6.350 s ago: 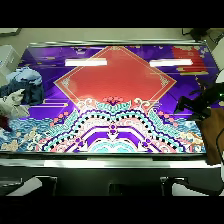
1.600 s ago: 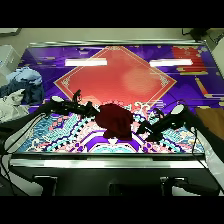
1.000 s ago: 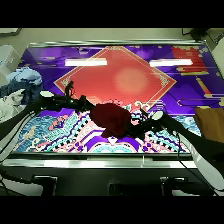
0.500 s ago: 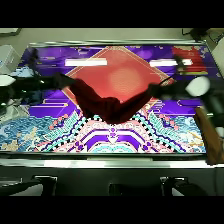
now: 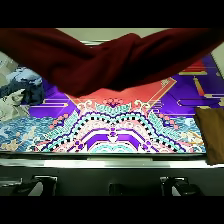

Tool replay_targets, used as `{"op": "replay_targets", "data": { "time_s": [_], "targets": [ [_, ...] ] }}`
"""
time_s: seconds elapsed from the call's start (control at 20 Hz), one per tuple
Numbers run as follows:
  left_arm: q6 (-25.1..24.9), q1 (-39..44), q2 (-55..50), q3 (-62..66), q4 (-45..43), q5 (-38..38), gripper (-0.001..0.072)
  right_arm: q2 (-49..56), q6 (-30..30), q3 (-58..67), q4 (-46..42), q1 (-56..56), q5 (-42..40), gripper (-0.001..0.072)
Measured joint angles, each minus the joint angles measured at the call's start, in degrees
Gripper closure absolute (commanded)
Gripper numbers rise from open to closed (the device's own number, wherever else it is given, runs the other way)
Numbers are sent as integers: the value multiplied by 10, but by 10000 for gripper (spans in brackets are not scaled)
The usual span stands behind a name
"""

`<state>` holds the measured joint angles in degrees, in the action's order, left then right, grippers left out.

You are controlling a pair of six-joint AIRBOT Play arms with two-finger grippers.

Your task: Fold the clothes and pants, and hang the long-sleeved shirts on hangers.

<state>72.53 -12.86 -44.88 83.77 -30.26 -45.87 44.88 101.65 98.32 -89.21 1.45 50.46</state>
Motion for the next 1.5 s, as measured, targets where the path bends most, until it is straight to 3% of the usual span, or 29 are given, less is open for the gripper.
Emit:
{"op": "replay_targets", "data": {
  "time_s": [0.2,0.35,0.45,0.65,0.85,0.9,1.0,1.15,1.3,1.45,1.5],
  "targets": [
    [90,-59,42,-15,-166,-99,684,-11,1,6,-100,-2,110,678],
    [116,-76,62,-109,-256,-172,684,17,10,-54,-132,-2,275,678],
    [121,-79,68,-209,-283,-195,683,27,15,-157,-132,-2,327,676],
    [116,-58,27,-400,-301,-171,683,56,56,-388,-132,-2,239,676],
    [110,-32,-95,-453,-282,-111,679,125,128,-478,-122,-2,141,676],
    [110,-29,-129,-448,-271,-103,615,137,137,-486,-116,-2,127,676],
    [108,-27,-185,-419,-247,-92,-13,154,150,-497,-107,-2,111,676],
    [90,-42,-239,-338,-252,-130,-13,163,148,-504,-100,-2,115,677],
    [98,-77,-259,-269,-300,-221,-11,167,135,-506,-95,-2,138,676],
    [100,-89,-245,-291,-319,-301,-9,168,129,-507,-84,-2,147,676],
    [100,-83,-233,-322,-318,-309,61,169,128,-507,-76,-2,148,676]
  ]
}}
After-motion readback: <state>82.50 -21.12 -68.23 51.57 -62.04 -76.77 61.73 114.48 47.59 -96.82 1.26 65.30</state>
